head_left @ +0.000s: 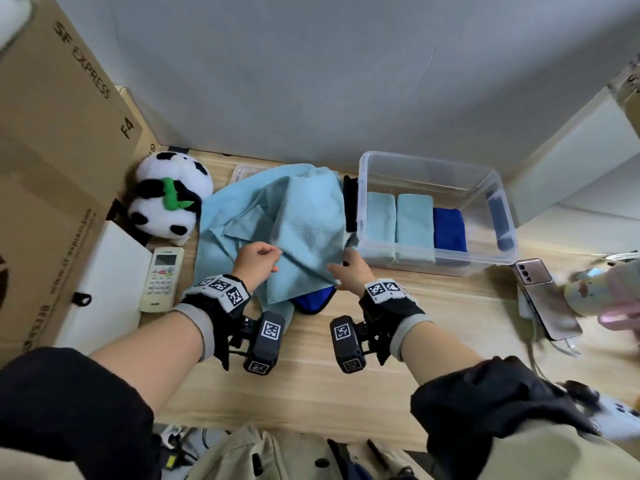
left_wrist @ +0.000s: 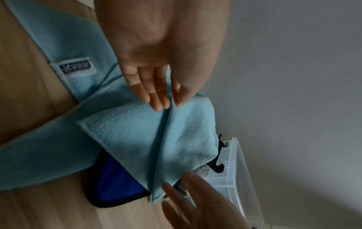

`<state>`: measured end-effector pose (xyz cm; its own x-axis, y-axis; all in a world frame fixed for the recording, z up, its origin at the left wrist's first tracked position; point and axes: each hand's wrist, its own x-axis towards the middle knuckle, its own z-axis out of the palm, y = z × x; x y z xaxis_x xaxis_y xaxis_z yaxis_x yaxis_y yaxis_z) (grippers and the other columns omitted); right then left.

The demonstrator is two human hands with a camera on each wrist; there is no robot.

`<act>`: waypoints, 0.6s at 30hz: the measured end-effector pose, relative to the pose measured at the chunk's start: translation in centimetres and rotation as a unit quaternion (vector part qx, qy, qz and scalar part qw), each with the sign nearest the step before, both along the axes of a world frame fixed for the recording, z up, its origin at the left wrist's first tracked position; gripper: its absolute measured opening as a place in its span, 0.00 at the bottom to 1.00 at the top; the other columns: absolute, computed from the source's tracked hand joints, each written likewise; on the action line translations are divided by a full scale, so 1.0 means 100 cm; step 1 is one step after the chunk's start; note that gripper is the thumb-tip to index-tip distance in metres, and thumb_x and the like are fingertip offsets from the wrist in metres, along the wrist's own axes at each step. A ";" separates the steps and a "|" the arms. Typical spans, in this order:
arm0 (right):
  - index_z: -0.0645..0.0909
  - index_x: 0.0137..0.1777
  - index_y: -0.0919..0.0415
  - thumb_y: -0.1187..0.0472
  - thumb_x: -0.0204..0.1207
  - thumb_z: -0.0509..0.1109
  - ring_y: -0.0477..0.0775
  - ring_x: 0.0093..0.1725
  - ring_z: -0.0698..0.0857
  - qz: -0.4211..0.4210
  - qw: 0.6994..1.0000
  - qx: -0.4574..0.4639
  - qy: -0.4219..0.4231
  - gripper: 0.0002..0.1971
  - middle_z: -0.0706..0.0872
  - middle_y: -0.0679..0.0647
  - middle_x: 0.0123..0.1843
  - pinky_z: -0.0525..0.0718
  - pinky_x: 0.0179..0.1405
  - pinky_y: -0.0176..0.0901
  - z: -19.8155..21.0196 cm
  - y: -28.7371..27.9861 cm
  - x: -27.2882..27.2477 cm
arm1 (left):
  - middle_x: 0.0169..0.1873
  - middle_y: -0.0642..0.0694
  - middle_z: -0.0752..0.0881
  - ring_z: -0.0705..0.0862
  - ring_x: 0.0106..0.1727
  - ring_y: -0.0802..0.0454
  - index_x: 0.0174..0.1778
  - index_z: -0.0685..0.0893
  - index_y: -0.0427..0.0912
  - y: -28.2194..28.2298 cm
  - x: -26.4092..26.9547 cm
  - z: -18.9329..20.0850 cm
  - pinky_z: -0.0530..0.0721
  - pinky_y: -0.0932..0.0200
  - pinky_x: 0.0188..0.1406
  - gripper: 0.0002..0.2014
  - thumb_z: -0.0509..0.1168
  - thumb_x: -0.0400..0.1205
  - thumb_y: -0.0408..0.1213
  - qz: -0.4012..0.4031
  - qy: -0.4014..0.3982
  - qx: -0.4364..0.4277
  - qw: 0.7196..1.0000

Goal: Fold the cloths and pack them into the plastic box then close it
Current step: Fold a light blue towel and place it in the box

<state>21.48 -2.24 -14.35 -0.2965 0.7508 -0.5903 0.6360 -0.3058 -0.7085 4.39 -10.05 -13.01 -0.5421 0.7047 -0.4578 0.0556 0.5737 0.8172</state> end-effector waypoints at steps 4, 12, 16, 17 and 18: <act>0.72 0.69 0.66 0.59 0.73 0.71 0.56 0.56 0.81 -0.068 0.994 0.075 -0.029 0.25 0.83 0.58 0.62 0.78 0.52 0.45 -0.002 -0.004 -0.008 | 0.32 0.49 0.80 0.80 0.29 0.57 0.43 0.81 0.41 -0.008 0.000 0.009 0.75 0.65 0.29 0.04 0.62 0.82 0.34 -0.004 -0.026 0.014 1.000; 0.81 0.33 0.65 0.52 0.55 0.69 0.52 0.36 0.79 0.009 0.992 0.098 0.084 0.15 0.82 0.53 0.30 0.80 0.39 0.48 0.047 -0.012 -0.026 | 0.43 0.46 0.82 0.81 0.38 0.50 0.48 0.80 0.42 0.015 -0.015 0.052 0.78 0.57 0.42 0.07 0.57 0.84 0.38 -0.015 0.039 0.116 0.992; 0.75 0.36 0.74 0.67 0.63 0.66 0.51 0.33 0.70 0.003 0.962 0.099 0.255 0.08 0.72 0.58 0.33 0.68 0.31 0.39 0.114 -0.006 -0.030 | 0.43 0.47 0.82 0.80 0.48 0.51 0.46 0.81 0.44 0.040 -0.010 0.103 0.76 0.55 0.52 0.07 0.58 0.84 0.37 -0.050 0.060 0.217 0.973; 0.75 0.36 0.69 0.68 0.62 0.65 0.52 0.33 0.68 0.003 0.952 0.107 0.286 0.05 0.71 0.58 0.33 0.66 0.30 0.40 0.133 -0.003 -0.028 | 0.43 0.48 0.82 0.79 0.49 0.52 0.45 0.82 0.45 0.044 -0.007 0.117 0.77 0.54 0.54 0.08 0.58 0.84 0.37 -0.067 0.046 0.245 0.966; 0.74 0.35 0.67 0.68 0.61 0.64 0.52 0.32 0.68 -0.002 0.941 0.114 0.317 0.04 0.70 0.56 0.32 0.65 0.30 0.40 0.152 0.000 -0.024 | 0.43 0.48 0.82 0.79 0.50 0.52 0.44 0.82 0.46 0.046 -0.005 0.129 0.77 0.54 0.55 0.08 0.58 0.84 0.37 -0.087 0.022 0.270 0.959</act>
